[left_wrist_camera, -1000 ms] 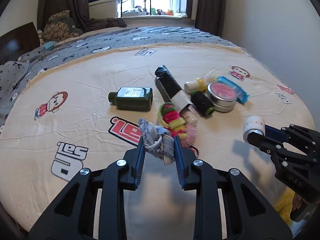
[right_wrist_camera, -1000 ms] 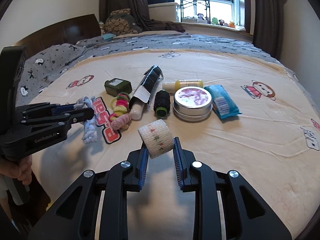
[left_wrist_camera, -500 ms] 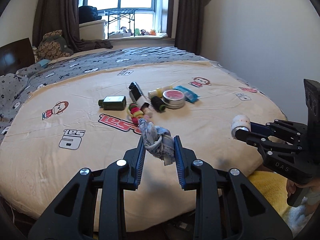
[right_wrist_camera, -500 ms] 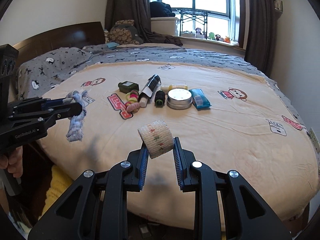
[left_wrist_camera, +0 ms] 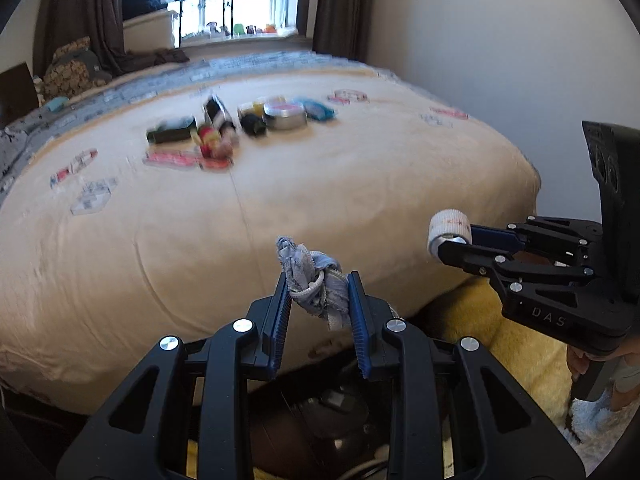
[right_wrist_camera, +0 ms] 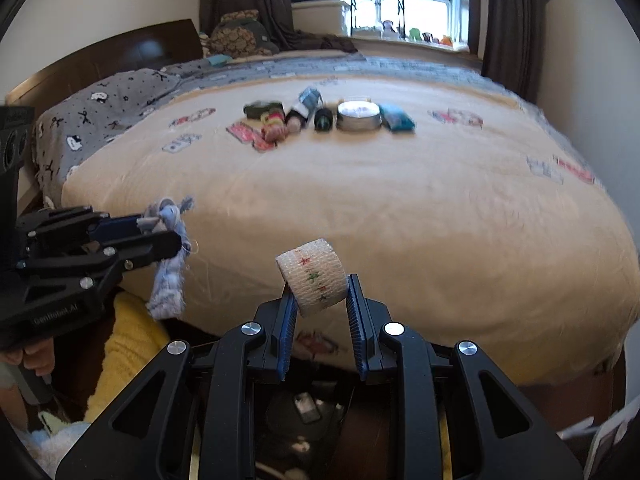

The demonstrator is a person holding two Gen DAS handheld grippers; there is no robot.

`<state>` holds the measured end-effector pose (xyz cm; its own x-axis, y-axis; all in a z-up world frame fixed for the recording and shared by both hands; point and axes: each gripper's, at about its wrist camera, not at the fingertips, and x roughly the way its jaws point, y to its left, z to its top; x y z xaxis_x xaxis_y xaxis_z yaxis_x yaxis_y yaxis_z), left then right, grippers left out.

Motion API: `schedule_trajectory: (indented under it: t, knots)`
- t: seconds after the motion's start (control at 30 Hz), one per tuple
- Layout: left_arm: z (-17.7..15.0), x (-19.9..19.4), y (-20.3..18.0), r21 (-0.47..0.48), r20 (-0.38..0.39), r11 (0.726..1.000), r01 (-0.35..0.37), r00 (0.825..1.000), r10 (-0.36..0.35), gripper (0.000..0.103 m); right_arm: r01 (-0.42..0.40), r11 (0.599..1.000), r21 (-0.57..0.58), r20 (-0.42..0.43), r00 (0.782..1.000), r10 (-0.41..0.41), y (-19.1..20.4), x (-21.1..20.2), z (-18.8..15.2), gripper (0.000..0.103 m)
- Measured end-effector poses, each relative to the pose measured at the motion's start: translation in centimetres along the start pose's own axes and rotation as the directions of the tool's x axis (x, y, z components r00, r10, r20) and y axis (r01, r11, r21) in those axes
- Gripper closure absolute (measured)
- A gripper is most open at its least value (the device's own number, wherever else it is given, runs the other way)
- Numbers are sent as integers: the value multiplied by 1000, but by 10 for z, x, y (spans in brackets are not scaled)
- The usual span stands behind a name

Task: Collect trash
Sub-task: 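Lower the roll and cloth into the clear bin and open both tools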

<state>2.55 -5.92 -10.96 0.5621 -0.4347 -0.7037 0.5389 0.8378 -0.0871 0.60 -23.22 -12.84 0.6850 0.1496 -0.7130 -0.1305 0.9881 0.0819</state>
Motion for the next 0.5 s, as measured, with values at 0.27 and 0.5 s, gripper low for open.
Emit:
schedule_trajectory:
  t: [0.27, 0.5]
  knots:
    - [-50, 46, -1, -33, -174, 999, 27, 984, -32, 77, 12, 999, 48, -146, 989, -5, 1, 37, -38, 78]
    - [-88, 91, 1, -47, -325, 998, 30, 945, -44, 77, 2, 995, 105, -273, 962, 27, -6, 72, -68, 78]
